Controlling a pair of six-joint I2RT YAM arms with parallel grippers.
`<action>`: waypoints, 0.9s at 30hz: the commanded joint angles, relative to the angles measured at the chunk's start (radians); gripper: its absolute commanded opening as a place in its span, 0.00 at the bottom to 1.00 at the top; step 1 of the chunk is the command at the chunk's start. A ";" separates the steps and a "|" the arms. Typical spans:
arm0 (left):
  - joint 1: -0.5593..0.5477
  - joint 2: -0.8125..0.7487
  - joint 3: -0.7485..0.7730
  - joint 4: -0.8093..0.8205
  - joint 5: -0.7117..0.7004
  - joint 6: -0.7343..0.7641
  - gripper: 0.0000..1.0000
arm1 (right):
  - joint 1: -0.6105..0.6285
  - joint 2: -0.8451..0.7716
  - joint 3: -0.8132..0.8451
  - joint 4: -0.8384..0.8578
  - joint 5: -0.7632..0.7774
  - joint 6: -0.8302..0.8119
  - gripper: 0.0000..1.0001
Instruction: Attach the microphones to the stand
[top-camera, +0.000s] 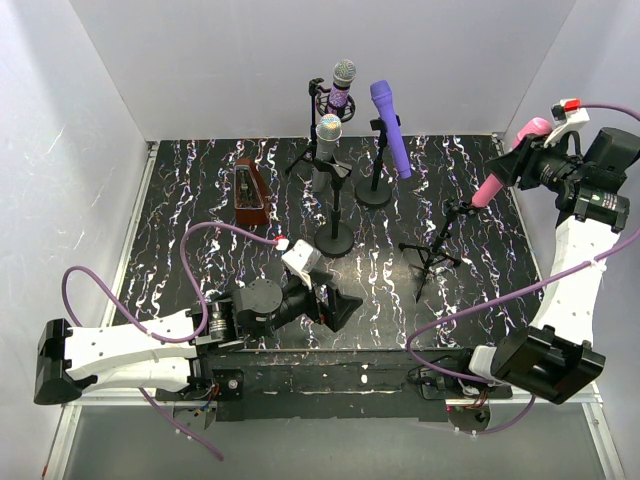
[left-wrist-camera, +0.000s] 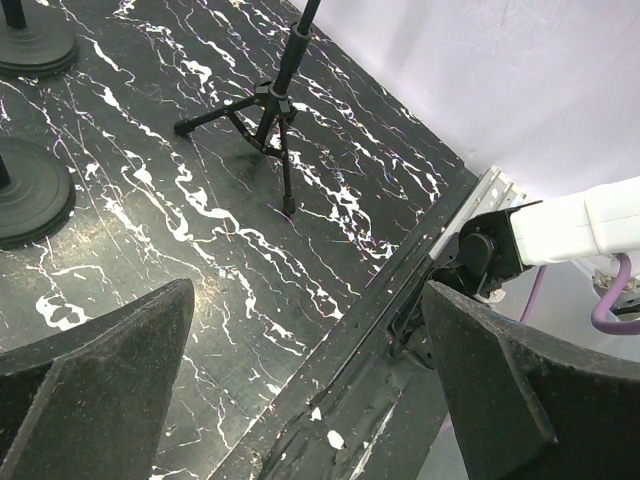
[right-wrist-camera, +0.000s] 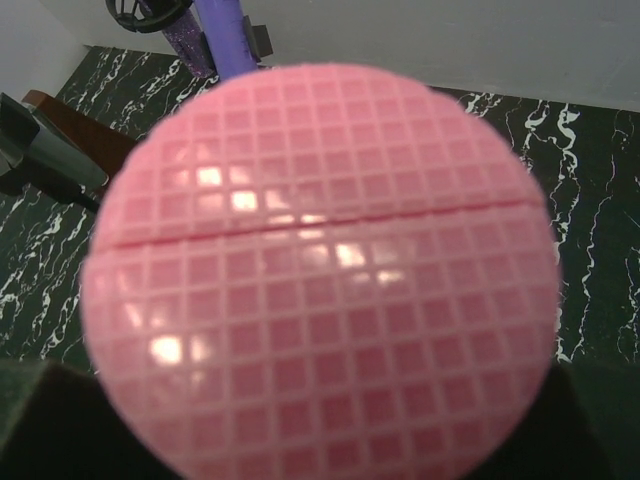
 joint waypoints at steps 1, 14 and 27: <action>0.004 -0.021 -0.011 -0.006 -0.013 -0.002 0.98 | 0.018 0.039 -0.041 -0.152 0.016 -0.065 0.01; 0.004 -0.045 -0.026 -0.012 -0.014 -0.016 0.98 | 0.054 0.045 -0.110 -0.188 0.047 -0.108 0.01; 0.003 -0.048 -0.032 -0.014 -0.011 -0.023 0.98 | 0.078 0.019 -0.187 -0.172 0.065 -0.141 0.01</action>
